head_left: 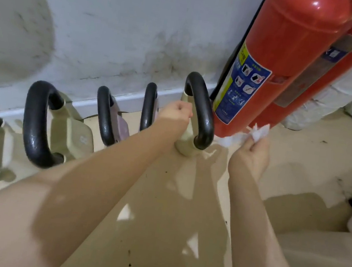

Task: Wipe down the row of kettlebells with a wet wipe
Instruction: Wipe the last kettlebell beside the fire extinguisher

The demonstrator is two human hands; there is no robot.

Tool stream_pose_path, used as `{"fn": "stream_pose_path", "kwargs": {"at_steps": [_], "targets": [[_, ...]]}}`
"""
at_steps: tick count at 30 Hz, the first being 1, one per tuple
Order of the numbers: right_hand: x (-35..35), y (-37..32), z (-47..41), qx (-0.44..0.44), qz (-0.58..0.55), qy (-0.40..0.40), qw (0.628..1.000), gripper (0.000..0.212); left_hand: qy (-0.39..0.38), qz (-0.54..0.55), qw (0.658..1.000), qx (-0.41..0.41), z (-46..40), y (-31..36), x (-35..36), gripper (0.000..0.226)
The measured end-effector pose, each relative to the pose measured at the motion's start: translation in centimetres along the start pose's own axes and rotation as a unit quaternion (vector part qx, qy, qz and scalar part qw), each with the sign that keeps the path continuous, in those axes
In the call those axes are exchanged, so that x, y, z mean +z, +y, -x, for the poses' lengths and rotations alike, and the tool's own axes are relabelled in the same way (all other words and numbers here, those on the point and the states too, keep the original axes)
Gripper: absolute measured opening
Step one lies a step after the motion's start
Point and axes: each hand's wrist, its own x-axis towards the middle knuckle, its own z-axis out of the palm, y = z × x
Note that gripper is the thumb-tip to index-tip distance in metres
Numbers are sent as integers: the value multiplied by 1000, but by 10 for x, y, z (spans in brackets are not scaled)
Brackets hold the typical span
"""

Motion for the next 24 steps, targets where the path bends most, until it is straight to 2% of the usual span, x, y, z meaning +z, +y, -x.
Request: {"fn": "stream_pose_path", "kwargs": {"at_steps": [2, 4, 5, 7, 9, 11, 13, 16, 18, 21, 22, 24], "targets": [[17, -1, 5, -25, -12, -94, 995, 32, -25, -58, 998, -4, -8, 6, 9, 31], [27, 2, 12, -43, -20, -134, 990, 34, -48, -76, 996, -3, -16, 8, 16, 39], [27, 1, 12, -49, -11, -113, 992, 34, -53, -74, 996, -6, -19, 9, 18, 41], [19, -2, 7, -38, -11, -12, 999, 26, -64, -77, 995, -10, -24, 11, 19, 38], [9, -7, -6, -30, -24, 74, 997, 28, -85, -67, 994, -18, -28, 14, 17, 28], [9, -7, -12, -42, -37, 96, 994, 29, -98, -59, 993, -26, -28, 15, 15, 23], [22, -6, -1, -53, -42, 54, 996, 28, -97, -51, 993, -37, -28, 13, 15, 24], [48, 10, 24, -81, -16, -92, 992, 42, -100, -15, 994, -43, -28, 11, 16, 19], [53, 10, 23, -85, -41, -83, 992, 39, -98, 0, 994, -41, -28, 10, 16, 19], [44, -9, 0, -27, -190, 12, 981, 27, -85, 14, 995, -48, -26, 10, 17, 19], [42, -14, -7, -22, -226, 5, 974, 28, -83, 17, 995, -52, -25, 10, 18, 19], [43, -19, -10, -14, -217, -86, 972, 42, -91, 25, 994, -58, -23, 12, 16, 20]]}}
